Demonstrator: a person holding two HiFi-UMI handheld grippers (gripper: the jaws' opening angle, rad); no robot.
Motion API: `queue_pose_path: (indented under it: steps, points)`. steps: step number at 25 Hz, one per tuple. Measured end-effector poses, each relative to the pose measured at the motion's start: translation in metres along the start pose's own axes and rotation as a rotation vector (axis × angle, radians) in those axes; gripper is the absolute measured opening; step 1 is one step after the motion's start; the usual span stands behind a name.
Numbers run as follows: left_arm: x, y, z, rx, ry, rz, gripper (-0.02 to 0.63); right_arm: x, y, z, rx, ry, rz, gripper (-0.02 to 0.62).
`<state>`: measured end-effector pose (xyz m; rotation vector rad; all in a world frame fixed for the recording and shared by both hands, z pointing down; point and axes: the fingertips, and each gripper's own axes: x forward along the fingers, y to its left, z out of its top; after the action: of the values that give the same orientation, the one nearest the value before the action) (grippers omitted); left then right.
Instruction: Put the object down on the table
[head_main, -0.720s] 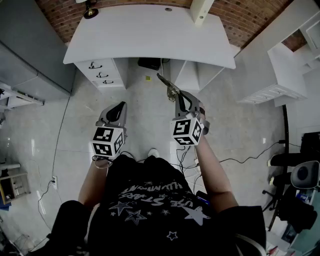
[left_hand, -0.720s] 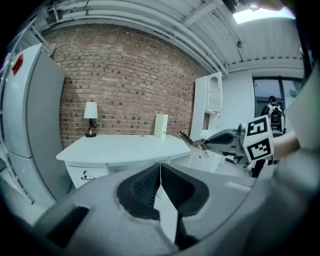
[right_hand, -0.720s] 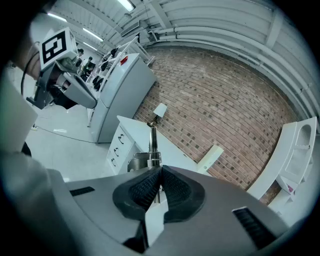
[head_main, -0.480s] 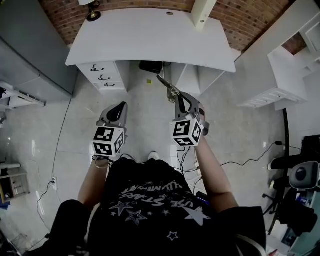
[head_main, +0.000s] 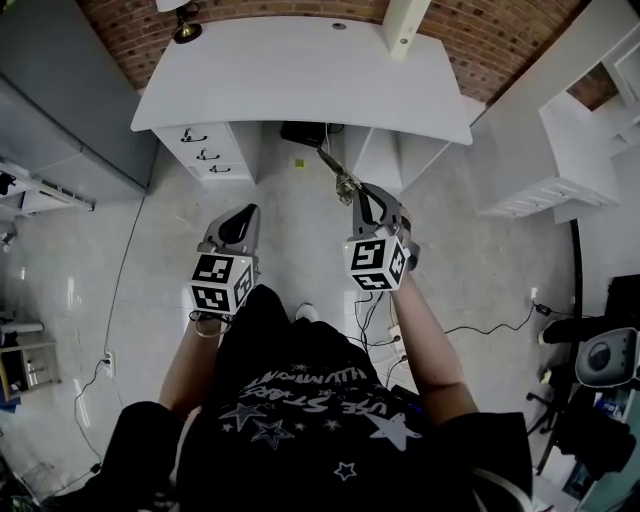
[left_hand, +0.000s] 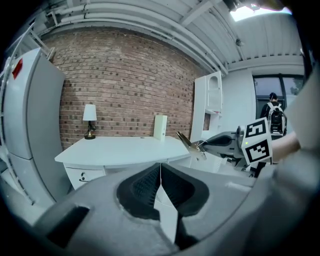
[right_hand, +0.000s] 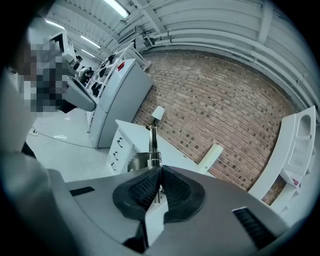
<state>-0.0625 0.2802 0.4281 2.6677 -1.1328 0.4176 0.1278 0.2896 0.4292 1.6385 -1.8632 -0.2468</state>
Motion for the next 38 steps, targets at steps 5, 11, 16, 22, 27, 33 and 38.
queue_pose_path:
  steps: [5,11,16,22,27,33,38]
  points:
    - [0.004,0.004,0.001,0.011,0.000,-0.007,0.021,0.007,-0.005,-0.002,-0.025,0.015,-0.018,0.014]
    - [0.029,0.033,0.001,-0.015,-0.005,-0.004,0.021,0.041,-0.006,-0.002,-0.069,0.040,-0.011,0.014]
    - [0.067,0.069,0.010,-0.015,-0.005,-0.026,0.021,0.088,-0.015,0.007,-0.100,0.066,-0.021,0.014]
    - [0.122,0.136,0.024,-0.032,0.000,-0.031,0.021,0.165,-0.022,0.026,-0.175,0.097,-0.030,0.014]
    - [0.169,0.186,0.044,-0.049,0.013,-0.058,0.021,0.227,-0.031,0.043,-0.171,0.134,-0.030,0.014]
    - [0.209,0.239,0.066,-0.043,0.019,-0.093,0.021,0.293,-0.041,0.074,-0.135,0.147,-0.054,0.014]
    - [0.229,0.279,0.087,-0.027,0.010,-0.111,0.021,0.336,-0.049,0.102,-0.121,0.139,-0.076,0.014]
